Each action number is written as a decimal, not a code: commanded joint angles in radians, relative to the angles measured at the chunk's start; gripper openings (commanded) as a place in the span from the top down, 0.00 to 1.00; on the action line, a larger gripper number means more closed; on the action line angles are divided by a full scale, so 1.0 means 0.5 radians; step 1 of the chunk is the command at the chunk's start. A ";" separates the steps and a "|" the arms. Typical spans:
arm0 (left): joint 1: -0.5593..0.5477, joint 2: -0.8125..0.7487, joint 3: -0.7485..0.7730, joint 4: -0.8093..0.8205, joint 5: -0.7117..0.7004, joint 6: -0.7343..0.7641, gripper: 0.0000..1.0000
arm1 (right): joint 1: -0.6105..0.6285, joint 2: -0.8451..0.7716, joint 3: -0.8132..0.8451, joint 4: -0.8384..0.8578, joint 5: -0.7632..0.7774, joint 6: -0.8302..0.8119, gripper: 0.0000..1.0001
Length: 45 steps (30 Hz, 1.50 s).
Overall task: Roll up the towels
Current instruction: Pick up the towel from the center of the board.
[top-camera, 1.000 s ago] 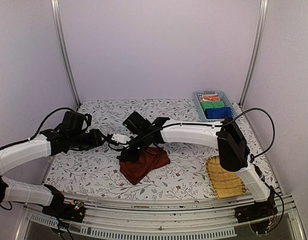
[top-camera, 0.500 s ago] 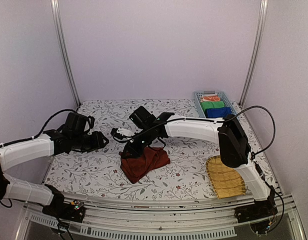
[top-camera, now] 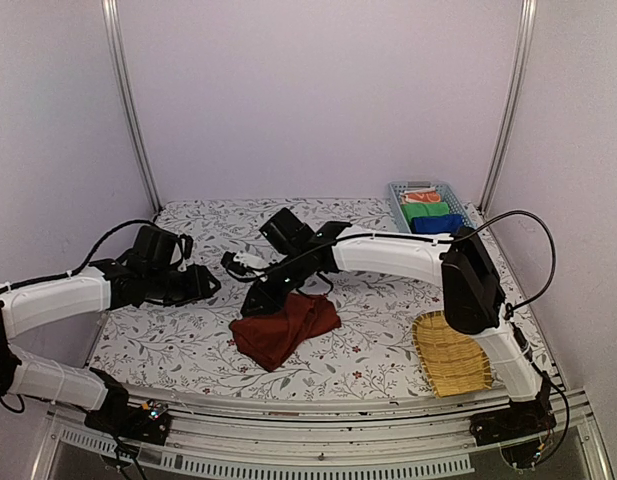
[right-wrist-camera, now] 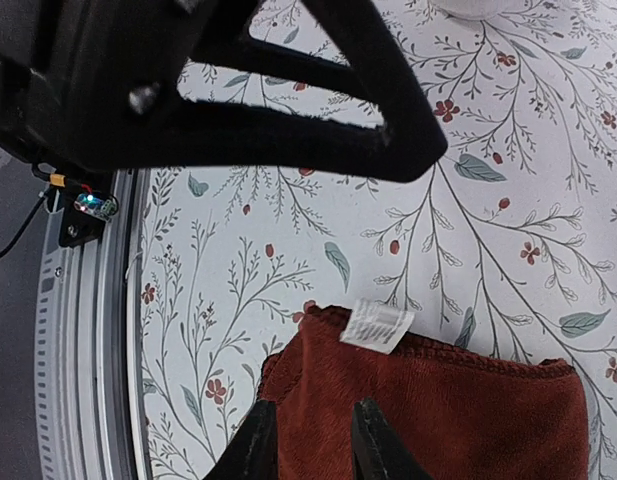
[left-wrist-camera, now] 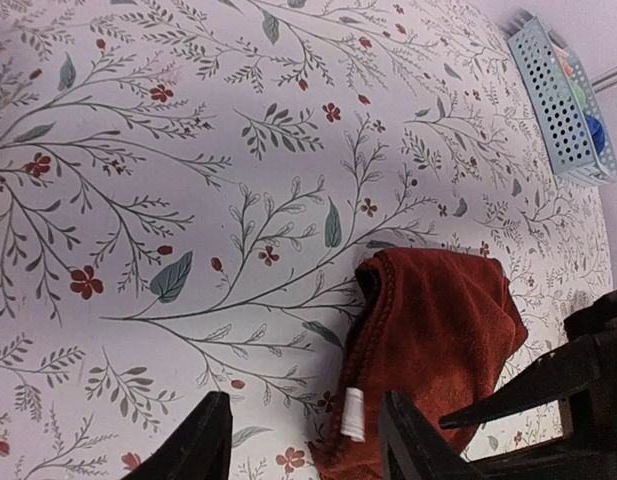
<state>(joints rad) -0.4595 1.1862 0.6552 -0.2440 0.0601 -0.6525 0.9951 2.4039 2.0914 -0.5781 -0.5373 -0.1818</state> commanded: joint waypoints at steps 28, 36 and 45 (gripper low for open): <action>0.010 0.113 0.000 -0.064 -0.126 -0.002 0.47 | 0.079 0.206 0.208 -0.162 0.257 -0.222 0.66; 0.011 0.142 0.000 -0.034 -0.095 0.000 0.47 | 0.077 0.116 0.210 -0.142 0.237 -0.196 0.88; 0.011 0.148 0.001 -0.010 -0.078 0.041 0.47 | 0.076 -0.193 0.194 -0.170 0.199 -0.256 0.96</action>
<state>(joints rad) -0.4595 1.2507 0.6552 -0.2672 0.0143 -0.6567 1.0348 2.4676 2.1723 -0.6590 -0.4206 -0.2855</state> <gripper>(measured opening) 0.532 0.044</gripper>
